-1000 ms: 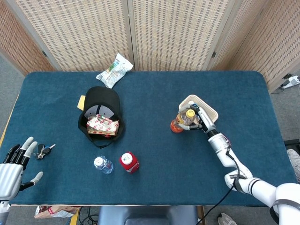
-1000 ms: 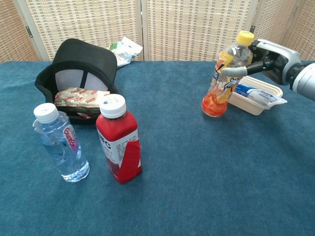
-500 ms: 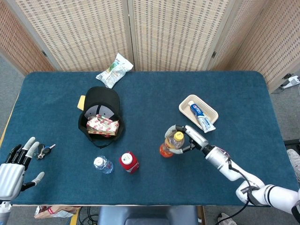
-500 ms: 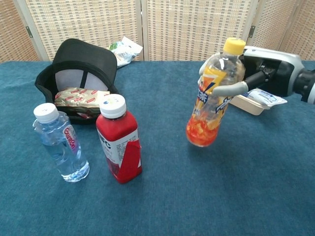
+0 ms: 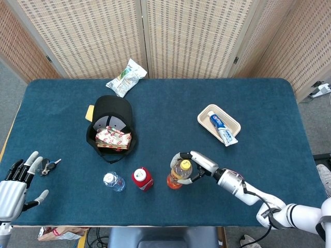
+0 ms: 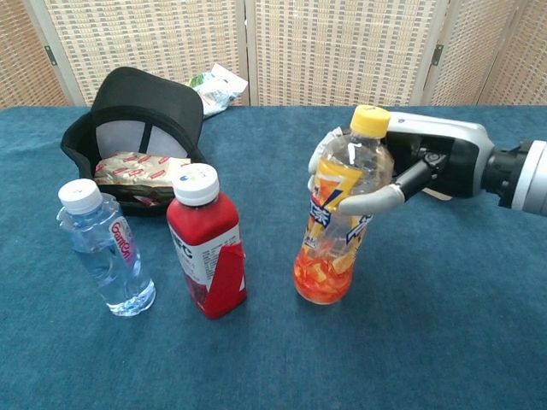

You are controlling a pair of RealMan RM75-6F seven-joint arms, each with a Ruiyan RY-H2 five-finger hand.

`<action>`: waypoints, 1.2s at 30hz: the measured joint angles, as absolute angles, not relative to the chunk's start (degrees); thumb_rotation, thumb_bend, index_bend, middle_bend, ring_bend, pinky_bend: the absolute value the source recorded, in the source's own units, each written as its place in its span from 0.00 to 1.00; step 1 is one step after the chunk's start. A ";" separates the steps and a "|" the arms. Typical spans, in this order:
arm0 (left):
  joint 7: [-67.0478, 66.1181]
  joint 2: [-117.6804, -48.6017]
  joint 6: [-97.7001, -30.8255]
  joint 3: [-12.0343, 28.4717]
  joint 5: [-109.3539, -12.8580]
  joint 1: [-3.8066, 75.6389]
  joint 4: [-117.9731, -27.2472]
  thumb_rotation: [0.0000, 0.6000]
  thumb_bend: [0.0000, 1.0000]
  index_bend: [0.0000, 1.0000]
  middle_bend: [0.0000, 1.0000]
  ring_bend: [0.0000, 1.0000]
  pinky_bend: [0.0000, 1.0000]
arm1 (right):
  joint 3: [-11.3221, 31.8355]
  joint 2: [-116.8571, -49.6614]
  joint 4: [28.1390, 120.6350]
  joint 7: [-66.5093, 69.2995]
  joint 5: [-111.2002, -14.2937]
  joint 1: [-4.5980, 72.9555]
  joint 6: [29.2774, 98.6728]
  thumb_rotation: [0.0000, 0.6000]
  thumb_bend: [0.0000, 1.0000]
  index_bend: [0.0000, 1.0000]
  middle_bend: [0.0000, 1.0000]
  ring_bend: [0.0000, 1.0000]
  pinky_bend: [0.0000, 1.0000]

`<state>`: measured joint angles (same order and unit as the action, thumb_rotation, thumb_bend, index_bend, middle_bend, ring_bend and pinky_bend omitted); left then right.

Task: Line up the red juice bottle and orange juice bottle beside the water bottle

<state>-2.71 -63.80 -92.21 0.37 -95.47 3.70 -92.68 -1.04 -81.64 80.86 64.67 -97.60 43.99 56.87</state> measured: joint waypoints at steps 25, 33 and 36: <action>-1.32 -64.15 -92.61 0.18 -95.48 3.34 -91.38 1.00 0.18 0.06 0.04 0.13 0.09 | -3.35 -81.76 80.89 61.89 -97.50 46.58 56.32 1.00 0.21 0.44 0.36 0.28 0.36; -1.29 -64.17 -92.45 0.26 -95.59 3.53 -91.39 1.00 0.18 0.05 0.04 0.13 0.09 | -3.77 -81.78 80.86 61.62 -97.64 46.89 56.86 1.00 0.16 0.34 0.31 0.22 0.31; -1.31 -64.19 -92.49 0.26 -95.66 3.54 -91.39 1.00 0.18 0.06 0.04 0.13 0.09 | -3.88 -81.58 80.87 61.66 -97.75 46.93 57.29 1.00 0.14 0.26 0.26 0.18 0.26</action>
<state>-1.31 -64.19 -92.49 0.26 -95.66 3.54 -91.39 -3.88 -81.58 80.87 61.66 -97.75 46.93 57.29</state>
